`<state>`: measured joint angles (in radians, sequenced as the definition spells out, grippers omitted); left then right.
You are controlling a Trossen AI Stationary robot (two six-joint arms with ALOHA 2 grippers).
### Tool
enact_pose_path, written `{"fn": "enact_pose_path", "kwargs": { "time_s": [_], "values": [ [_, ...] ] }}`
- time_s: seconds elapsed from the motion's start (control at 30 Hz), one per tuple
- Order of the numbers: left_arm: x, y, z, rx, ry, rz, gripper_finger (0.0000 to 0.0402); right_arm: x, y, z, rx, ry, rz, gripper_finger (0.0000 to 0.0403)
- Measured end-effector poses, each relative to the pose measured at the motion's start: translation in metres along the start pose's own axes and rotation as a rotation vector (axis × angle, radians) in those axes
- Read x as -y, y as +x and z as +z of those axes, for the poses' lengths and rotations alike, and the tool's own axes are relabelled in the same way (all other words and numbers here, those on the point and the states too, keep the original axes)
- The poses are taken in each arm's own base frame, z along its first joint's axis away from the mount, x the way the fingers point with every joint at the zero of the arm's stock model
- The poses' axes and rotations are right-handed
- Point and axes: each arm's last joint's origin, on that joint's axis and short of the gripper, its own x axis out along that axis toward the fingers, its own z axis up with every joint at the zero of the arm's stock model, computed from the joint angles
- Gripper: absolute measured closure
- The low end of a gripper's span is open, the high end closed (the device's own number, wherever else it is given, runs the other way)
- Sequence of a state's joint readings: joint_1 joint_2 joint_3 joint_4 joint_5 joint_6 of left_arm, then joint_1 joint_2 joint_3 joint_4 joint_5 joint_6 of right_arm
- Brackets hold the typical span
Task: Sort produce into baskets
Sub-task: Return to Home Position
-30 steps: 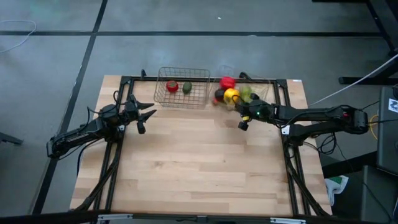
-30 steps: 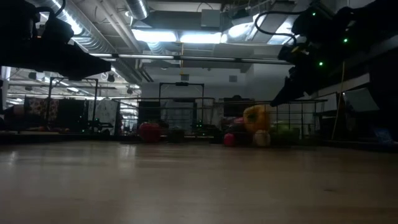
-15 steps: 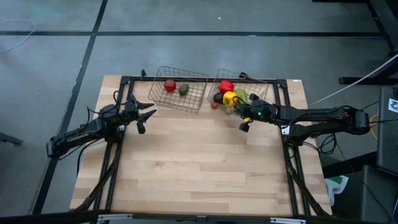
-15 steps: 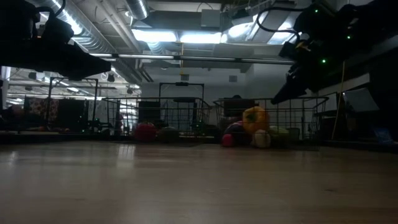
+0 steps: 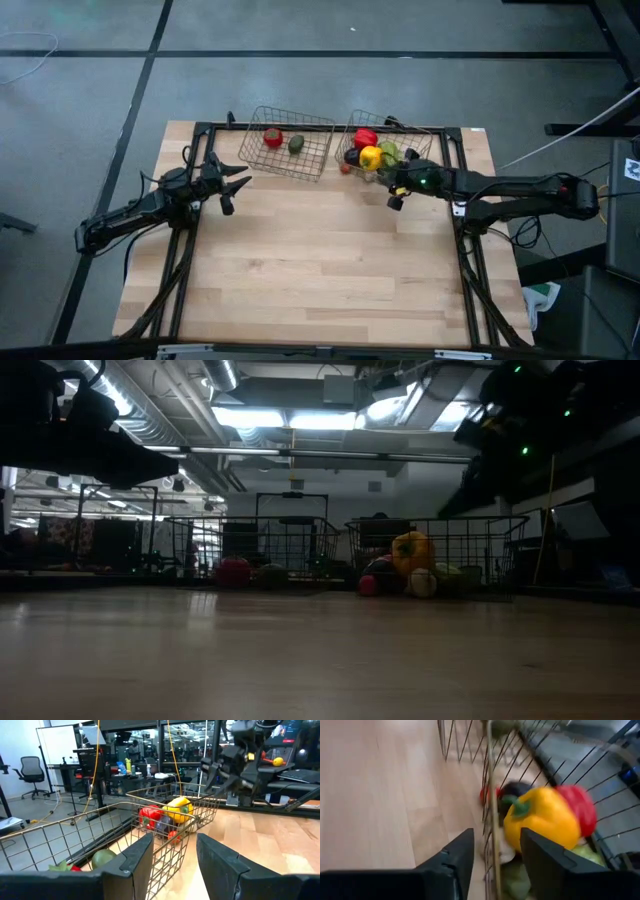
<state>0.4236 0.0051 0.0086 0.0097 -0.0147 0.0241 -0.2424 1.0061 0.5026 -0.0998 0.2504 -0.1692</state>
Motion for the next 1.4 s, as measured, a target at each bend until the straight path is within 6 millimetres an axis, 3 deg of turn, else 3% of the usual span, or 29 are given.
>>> {"fn": "enact_pose_path", "kwargs": {
  "time_s": [0.2,0.3,0.47,0.9,1.4],
  "values": [
    [0.000,0.000,0.000,0.000,0.000,0.000,0.0254,0.011,-0.039,0.012,0.193,0.096,0.026,0.0229],
    [0.000,0.000,0.000,0.000,0.001,0.000,0.0254,0.011,-0.060,0.014,0.304,0.146,0.194,0.0231],
    [0.000,0.000,0.000,0.000,0.001,0.000,0.0254,0.000,-0.080,0.004,0.491,0.087,0.506,0.0233],
    [0.000,0.000,0.000,0.000,0.000,0.000,0.0254,-0.037,-0.076,-0.041,0.568,0.085,0.593,0.0233],
    [0.000,0.000,0.000,0.000,0.000,0.000,0.0253,-0.041,-0.069,-0.081,0.666,0.118,0.537,0.0233]
  ]
}}
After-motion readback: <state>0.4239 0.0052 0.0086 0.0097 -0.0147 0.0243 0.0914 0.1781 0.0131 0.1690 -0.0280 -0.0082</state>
